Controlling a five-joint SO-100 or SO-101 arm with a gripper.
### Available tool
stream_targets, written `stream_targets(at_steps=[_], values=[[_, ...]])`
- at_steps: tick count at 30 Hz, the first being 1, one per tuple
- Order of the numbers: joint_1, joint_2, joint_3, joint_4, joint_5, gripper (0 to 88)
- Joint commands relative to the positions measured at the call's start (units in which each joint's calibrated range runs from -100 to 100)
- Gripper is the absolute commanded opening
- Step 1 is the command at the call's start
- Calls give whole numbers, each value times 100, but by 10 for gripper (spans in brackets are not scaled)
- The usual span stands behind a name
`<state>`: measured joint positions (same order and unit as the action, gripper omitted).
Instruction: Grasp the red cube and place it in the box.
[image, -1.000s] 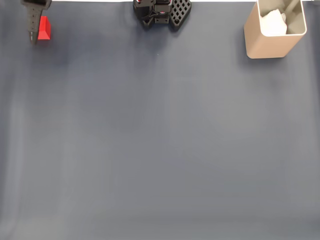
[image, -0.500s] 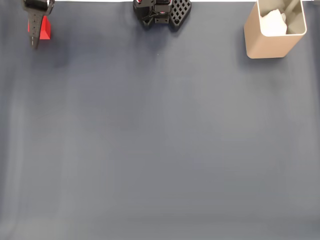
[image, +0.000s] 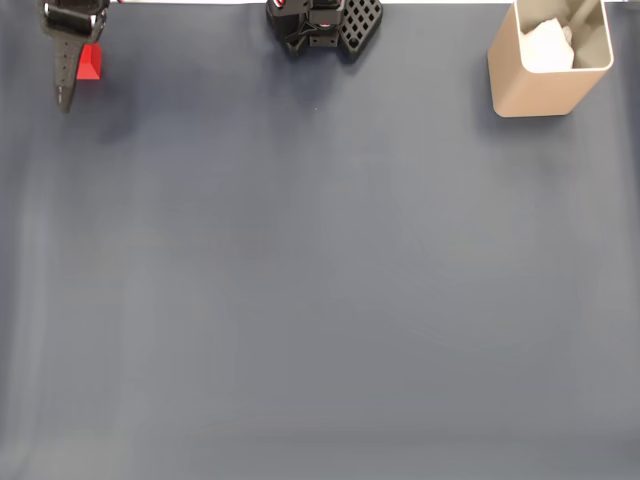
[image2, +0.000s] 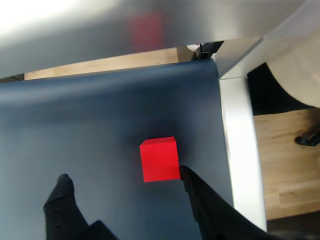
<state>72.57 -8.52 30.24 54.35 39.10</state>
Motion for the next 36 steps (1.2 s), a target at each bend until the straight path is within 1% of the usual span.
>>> stream_targets(at_steps=[1, 27, 32, 34, 36], values=[[-47, 34, -353, -71, -34, 492], [-68, 657, -827, -252, -59, 497], [-54, 683, -799, -285, -29, 477], [-54, 640, -763, -285, -5, 453], [-54, 579, -717, -277, 44, 411]])
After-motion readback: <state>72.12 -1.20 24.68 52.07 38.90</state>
